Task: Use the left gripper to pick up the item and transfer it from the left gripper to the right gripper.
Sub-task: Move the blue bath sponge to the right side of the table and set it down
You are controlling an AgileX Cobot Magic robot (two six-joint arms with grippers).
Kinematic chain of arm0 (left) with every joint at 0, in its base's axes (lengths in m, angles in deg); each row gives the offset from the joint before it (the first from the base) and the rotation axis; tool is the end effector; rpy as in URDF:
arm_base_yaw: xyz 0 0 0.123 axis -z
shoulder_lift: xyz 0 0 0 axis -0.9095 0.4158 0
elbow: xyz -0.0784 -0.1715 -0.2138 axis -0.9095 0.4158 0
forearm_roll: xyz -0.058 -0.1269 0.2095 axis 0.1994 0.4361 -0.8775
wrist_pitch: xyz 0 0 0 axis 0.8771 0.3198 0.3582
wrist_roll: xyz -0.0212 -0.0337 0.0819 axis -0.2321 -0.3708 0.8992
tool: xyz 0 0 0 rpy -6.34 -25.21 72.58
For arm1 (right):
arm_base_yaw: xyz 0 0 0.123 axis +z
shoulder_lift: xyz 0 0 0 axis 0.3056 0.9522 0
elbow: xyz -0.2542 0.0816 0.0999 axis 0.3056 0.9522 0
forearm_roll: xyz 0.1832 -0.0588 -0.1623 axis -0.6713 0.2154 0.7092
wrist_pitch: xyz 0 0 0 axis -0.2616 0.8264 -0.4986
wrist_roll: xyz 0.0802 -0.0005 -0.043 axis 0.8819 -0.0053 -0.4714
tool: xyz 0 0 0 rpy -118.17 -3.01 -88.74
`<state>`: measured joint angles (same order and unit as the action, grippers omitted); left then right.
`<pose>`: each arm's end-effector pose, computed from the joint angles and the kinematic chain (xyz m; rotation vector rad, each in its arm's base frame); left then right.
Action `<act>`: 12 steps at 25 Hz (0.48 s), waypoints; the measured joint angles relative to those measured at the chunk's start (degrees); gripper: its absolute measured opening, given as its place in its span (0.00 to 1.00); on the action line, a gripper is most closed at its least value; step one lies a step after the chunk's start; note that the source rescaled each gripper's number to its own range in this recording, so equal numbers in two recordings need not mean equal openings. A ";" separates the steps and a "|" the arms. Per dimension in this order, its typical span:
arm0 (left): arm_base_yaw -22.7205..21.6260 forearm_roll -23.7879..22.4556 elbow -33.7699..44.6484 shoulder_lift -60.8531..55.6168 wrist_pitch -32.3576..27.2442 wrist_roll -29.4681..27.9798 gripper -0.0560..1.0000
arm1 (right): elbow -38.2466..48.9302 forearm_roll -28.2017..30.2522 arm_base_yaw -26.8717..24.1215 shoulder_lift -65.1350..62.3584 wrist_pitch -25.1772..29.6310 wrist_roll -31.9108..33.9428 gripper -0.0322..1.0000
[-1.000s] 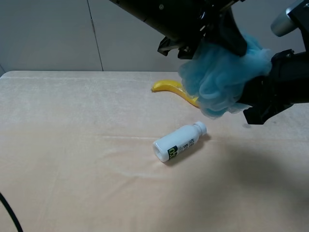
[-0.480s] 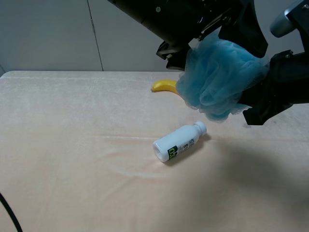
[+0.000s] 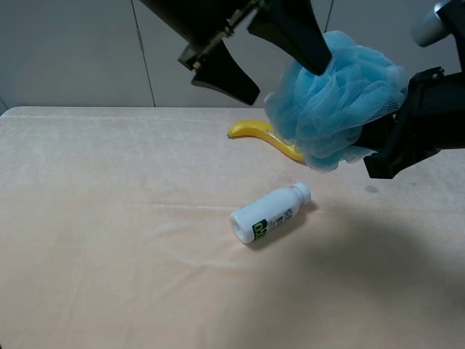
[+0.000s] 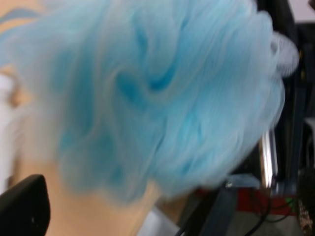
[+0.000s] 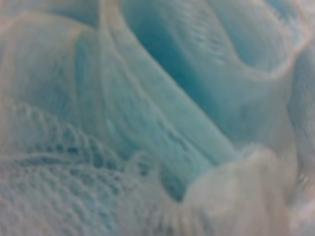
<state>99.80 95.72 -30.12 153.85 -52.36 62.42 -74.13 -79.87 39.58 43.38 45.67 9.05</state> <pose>0.2753 -0.2562 0.3419 0.8300 2.4033 -1.1425 0.1743 0.0923 0.2880 -0.8503 1.9912 0.2952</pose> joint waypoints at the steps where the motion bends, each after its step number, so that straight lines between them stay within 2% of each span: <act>1: -0.84 -1.12 0.00 -1.18 -0.60 -0.16 1.00 | 0.00 -0.06 0.00 0.00 -0.06 0.00 0.04; 6: -5.91 -7.12 0.00 -9.19 -4.07 -3.74 1.00 | 0.00 -0.12 0.00 0.00 -0.06 0.00 0.04; 9: -8.10 -13.09 0.00 -14.47 -6.40 -6.26 1.00 | 0.00 -0.12 0.00 0.00 -0.01 0.00 0.04; 12: -8.70 -21.50 0.00 -19.94 -8.67 -9.91 1.00 | 0.00 -0.17 0.00 0.00 -0.01 0.00 0.04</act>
<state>91.10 74.22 -30.12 133.91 -61.03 52.51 -74.13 -80.04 39.58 43.38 45.66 9.05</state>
